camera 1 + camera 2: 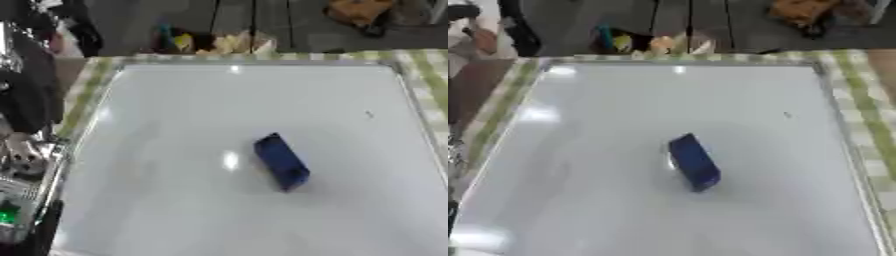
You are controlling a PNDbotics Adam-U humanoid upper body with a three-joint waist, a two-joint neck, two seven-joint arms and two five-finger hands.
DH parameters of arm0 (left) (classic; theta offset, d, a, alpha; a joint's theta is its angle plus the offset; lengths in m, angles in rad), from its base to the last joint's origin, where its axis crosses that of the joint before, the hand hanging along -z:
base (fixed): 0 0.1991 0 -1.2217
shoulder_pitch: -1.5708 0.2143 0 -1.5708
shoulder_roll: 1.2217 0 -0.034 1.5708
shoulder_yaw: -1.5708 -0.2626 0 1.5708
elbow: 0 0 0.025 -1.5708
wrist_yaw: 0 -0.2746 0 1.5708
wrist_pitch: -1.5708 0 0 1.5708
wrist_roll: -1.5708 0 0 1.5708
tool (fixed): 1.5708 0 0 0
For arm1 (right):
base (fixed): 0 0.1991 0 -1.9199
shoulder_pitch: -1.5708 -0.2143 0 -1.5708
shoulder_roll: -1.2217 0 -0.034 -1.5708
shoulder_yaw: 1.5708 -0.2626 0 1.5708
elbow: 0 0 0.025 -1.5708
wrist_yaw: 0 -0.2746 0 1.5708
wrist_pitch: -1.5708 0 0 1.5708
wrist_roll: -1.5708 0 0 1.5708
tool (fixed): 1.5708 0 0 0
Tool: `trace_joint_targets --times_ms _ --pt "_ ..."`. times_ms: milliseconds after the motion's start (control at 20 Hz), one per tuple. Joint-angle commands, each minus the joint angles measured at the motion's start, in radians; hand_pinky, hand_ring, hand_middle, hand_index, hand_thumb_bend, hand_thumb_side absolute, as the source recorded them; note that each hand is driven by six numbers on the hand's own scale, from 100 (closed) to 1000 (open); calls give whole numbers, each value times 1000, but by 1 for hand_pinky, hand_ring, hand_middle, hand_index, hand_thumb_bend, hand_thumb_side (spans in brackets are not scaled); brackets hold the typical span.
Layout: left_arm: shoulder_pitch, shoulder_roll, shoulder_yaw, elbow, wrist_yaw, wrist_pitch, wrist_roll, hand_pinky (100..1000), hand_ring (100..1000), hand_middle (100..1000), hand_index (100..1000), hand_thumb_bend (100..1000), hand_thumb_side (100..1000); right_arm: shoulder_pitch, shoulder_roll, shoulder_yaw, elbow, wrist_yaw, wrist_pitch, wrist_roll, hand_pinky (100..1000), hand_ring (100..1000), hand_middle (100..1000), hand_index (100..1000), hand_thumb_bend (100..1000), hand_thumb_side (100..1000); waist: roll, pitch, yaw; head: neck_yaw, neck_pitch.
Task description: Wipe the whiteboard clean with a brush.
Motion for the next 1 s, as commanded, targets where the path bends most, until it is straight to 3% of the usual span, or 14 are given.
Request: trace_joint_targets --times_ms 50,300,500,850,1000 --pt "-6 22 12 -17 -8 3 1 671 828 747 830 100 1000 -5 -19 -10 -15 2 -1 2 601 585 607 644 100 809 -5 -17 -1 -3 3" --pt "-5 26 11 -17 -11 4 2 671 828 747 830 100 999 -4 -56 4 -15 40 31 37 605 581 607 638 100 876 -8 -18 -2 -2 4" --pt "-4 27 6 -17 -11 6 -2 671 827 747 831 100 999 -22 -113 40 -15 109 105 153 614 577 607 620 100 904 -12 -22 -2 -6 3" --pt "-3 28 3 -17 -10 9 -5 671 827 747 831 100 991 -85 -180 84 -15 202 246 381 625 579 615 421 100 910 -16 -27 2 -14 -2" --pt "-3 27 1 -17 -9 10 -7 671 827 747 831 100 994 -114 -194 101 -15 233 282 468 627 580 616 328 100 904 -19 -29 2 -16 -3"
